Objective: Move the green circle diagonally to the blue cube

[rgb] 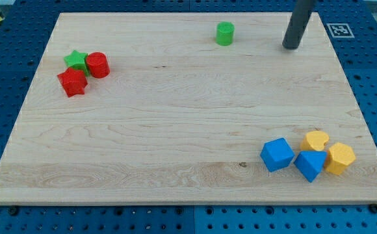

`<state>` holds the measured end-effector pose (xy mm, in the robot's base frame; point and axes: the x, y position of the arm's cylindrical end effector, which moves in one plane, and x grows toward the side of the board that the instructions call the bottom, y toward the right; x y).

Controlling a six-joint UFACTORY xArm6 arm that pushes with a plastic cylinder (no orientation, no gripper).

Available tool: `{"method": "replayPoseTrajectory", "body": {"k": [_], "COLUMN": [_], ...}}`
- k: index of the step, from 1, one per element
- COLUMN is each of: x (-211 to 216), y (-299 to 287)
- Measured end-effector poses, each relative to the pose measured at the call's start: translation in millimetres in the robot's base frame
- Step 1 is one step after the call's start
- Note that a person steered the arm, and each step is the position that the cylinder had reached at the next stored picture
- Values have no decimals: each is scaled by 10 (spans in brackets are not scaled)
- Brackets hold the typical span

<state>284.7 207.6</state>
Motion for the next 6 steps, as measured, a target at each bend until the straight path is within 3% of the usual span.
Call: {"method": "replayPoseTrajectory", "body": {"k": [2, 6], "x": [-511, -254], "y": [-233, -1267]}}
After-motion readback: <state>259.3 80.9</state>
